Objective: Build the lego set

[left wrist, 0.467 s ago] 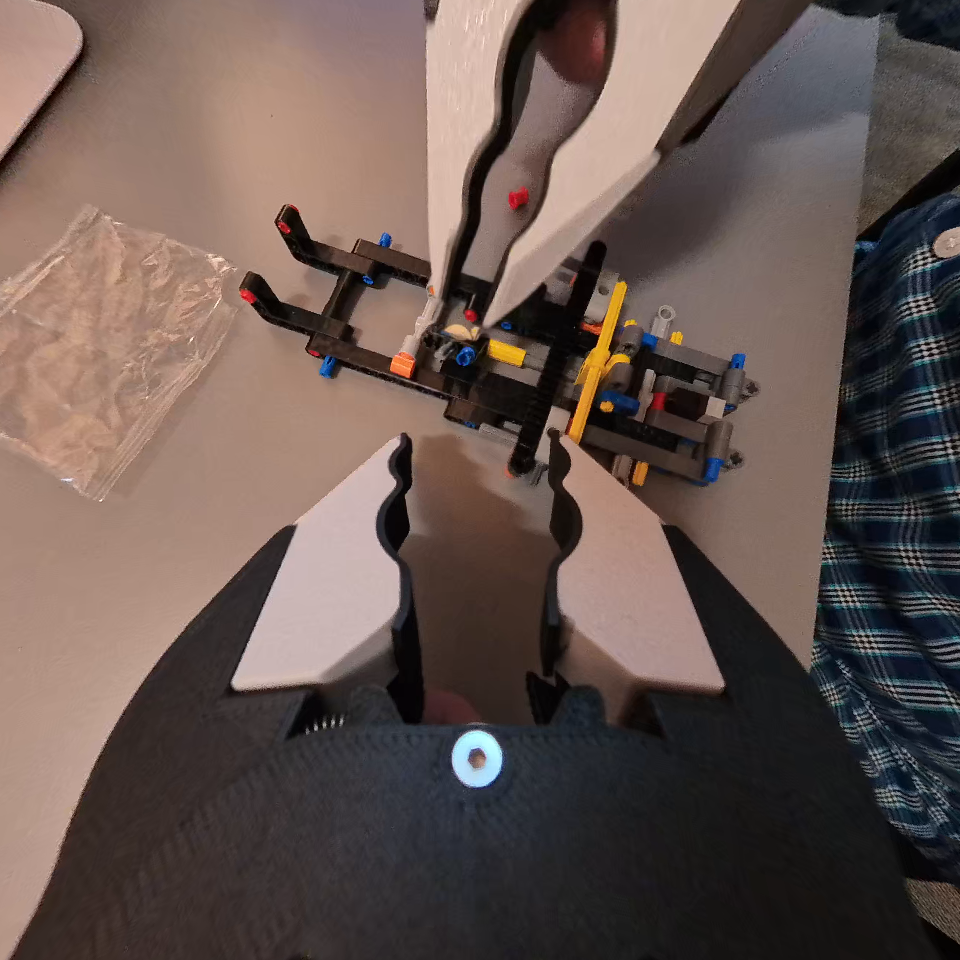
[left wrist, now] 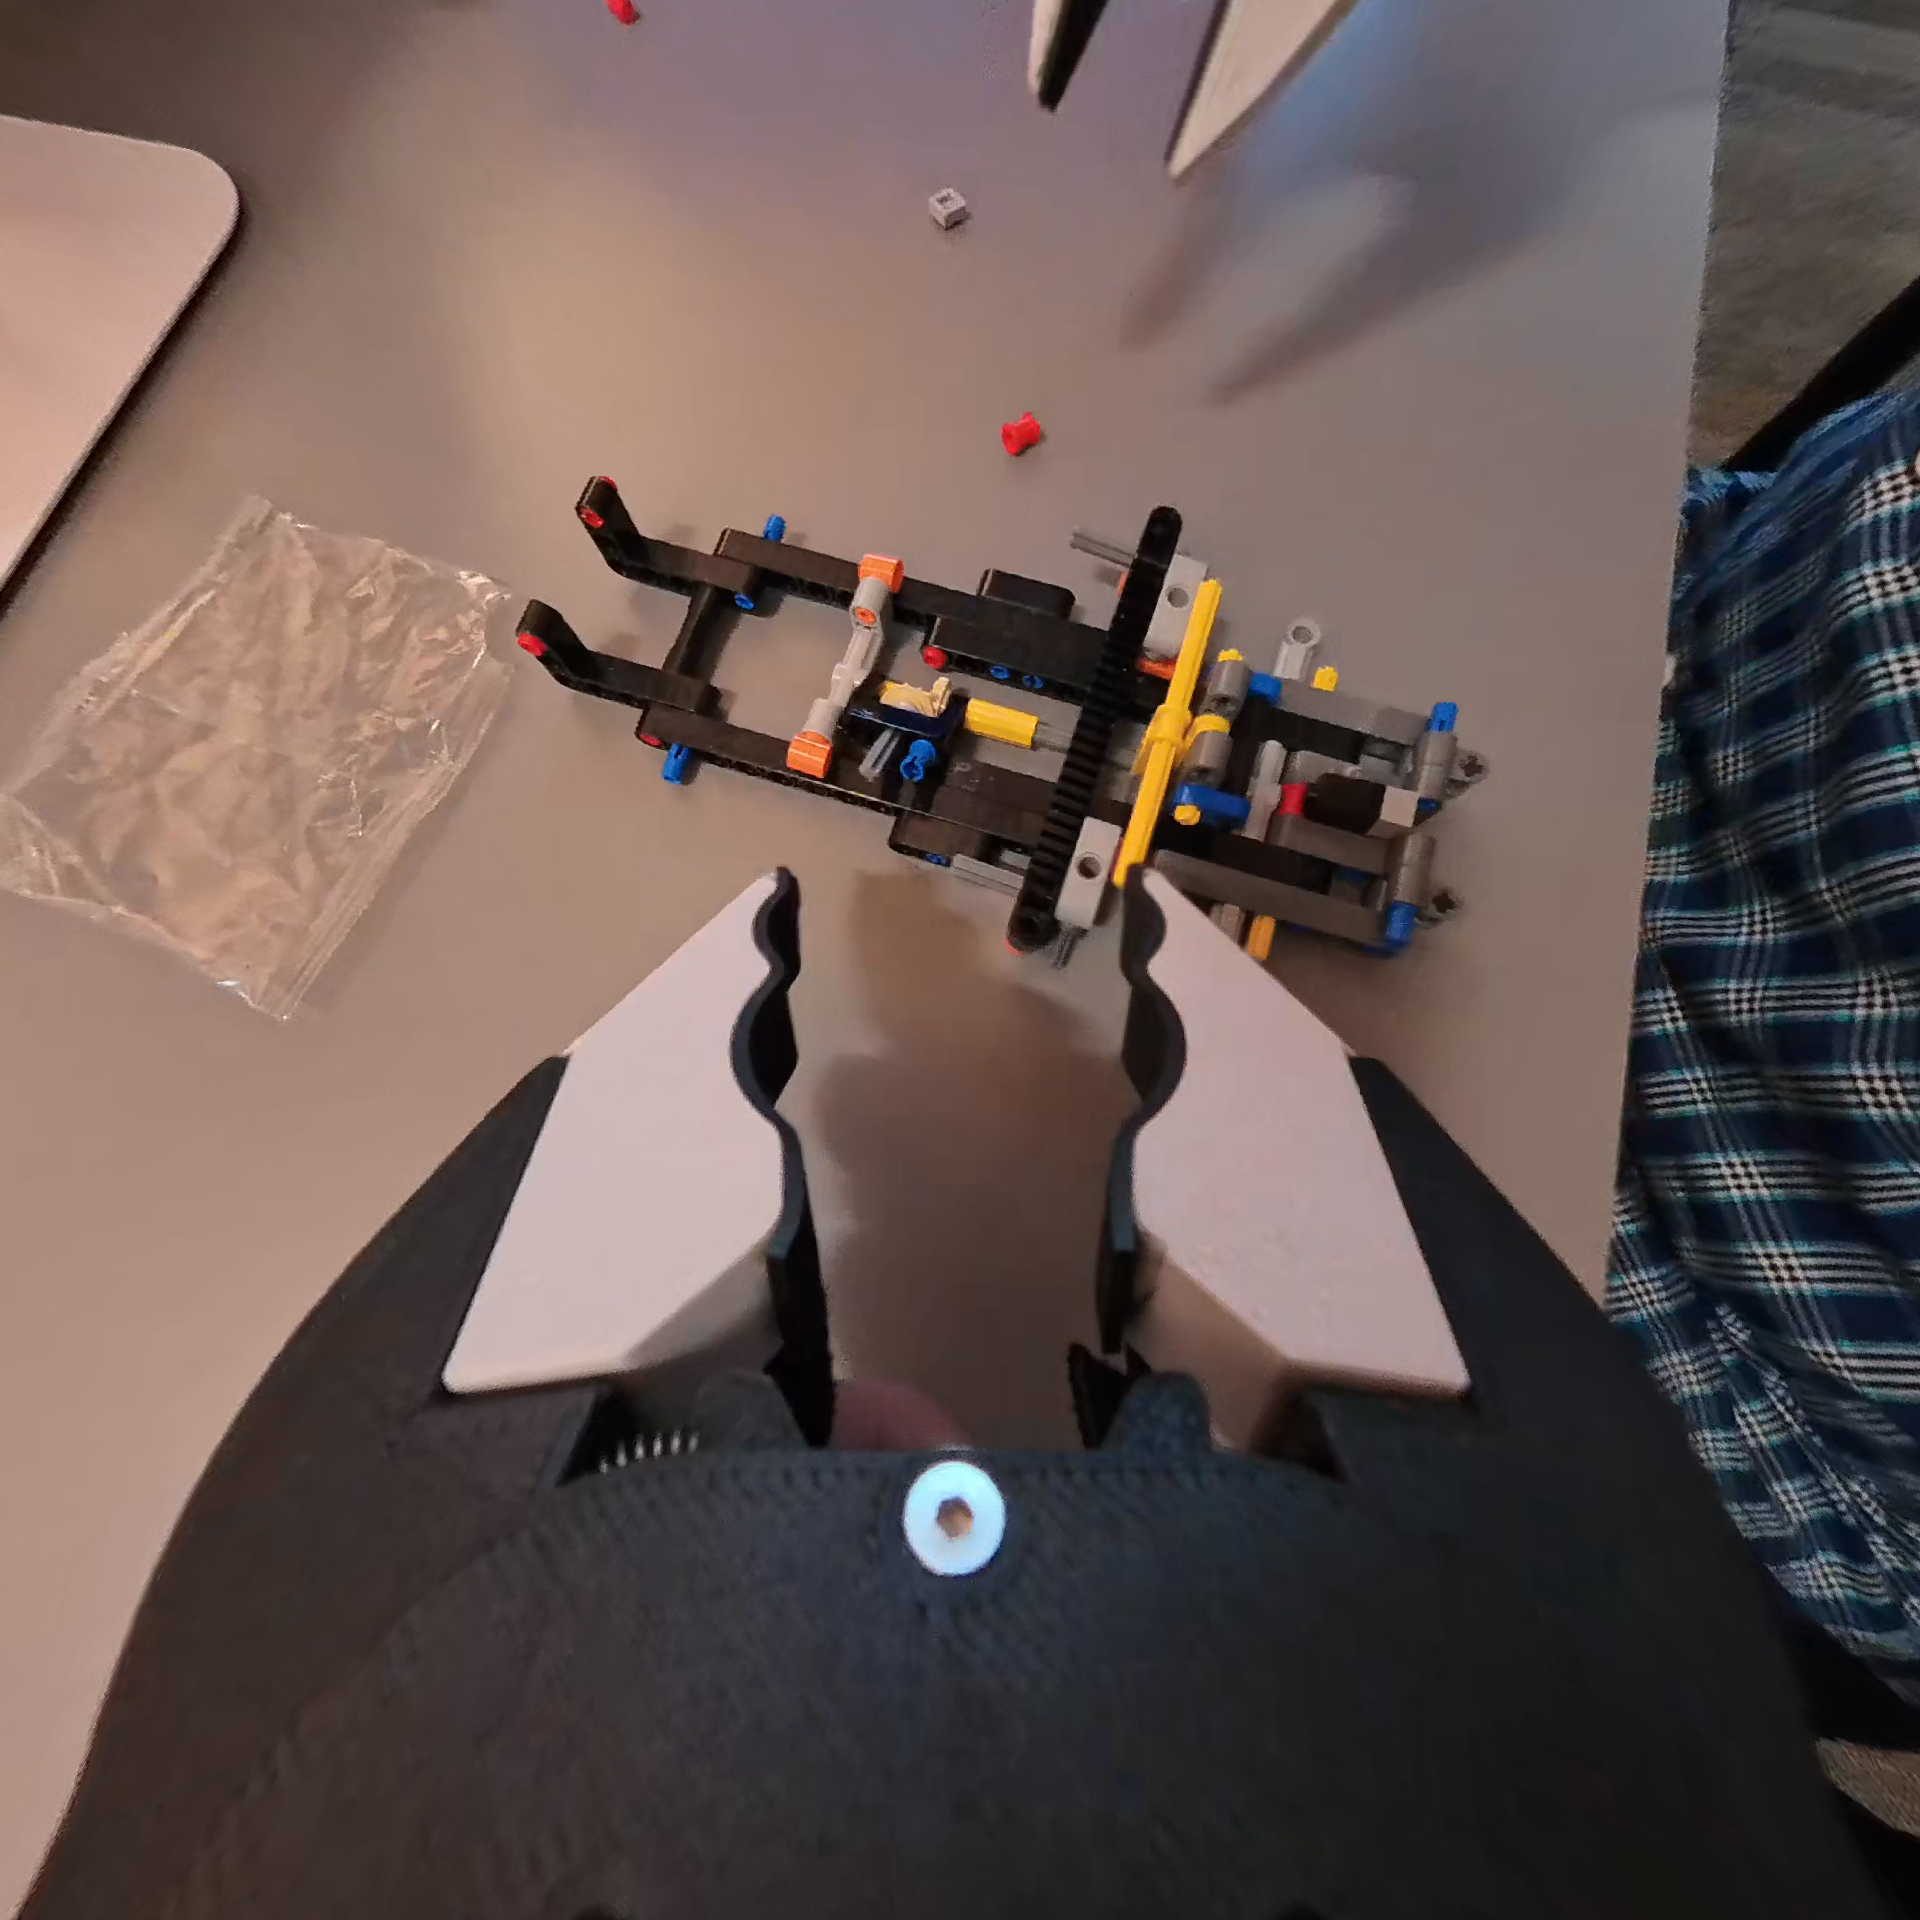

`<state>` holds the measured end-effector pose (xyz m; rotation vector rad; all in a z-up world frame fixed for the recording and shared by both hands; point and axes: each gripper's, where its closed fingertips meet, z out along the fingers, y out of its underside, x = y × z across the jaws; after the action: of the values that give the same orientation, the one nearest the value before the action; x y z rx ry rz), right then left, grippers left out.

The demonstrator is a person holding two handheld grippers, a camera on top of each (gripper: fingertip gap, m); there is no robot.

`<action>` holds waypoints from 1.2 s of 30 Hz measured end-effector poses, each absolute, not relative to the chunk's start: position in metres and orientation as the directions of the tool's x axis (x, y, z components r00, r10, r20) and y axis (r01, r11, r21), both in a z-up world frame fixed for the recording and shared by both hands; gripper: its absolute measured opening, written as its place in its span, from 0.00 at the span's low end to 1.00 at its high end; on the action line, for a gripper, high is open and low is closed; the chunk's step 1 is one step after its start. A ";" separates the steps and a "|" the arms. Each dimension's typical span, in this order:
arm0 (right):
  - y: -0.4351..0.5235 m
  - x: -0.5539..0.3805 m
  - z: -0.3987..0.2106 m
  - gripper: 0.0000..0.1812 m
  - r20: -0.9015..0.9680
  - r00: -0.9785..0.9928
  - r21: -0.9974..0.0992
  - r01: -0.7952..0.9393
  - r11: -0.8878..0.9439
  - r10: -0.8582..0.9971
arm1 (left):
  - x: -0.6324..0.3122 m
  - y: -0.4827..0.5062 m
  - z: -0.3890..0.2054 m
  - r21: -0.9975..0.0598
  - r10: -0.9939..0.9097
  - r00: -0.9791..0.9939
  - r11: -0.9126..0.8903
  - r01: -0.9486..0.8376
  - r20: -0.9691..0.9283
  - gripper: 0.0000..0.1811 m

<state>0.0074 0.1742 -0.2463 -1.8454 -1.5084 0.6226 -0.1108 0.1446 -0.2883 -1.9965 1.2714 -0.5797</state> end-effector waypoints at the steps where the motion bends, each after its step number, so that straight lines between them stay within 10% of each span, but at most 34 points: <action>1: 0.170 0.011 -0.248 0.13 0.039 0.222 -0.744 0.657 -0.120 0.974 | -0.111 0.143 -0.288 -0.746 -0.909 0.417 -0.283 -0.604 0.007 0.35; 14: 0.109 -0.002 -0.298 0.19 0.037 0.156 -0.712 0.697 -0.083 0.987 | -0.115 0.116 -0.311 -0.608 -0.942 0.323 -0.204 -0.767 -0.092 0.40; 36: 0.149 -0.026 -0.299 0.09 0.230 0.291 -0.723 0.690 -0.038 0.929 | -0.101 0.138 -0.313 -0.678 -0.906 0.387 -0.175 -0.714 -0.174 0.09</action>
<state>-0.0258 0.1491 -0.2993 -1.7903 -1.4630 0.3907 -0.1012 0.1383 -0.3125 -1.9508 1.3885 -0.3518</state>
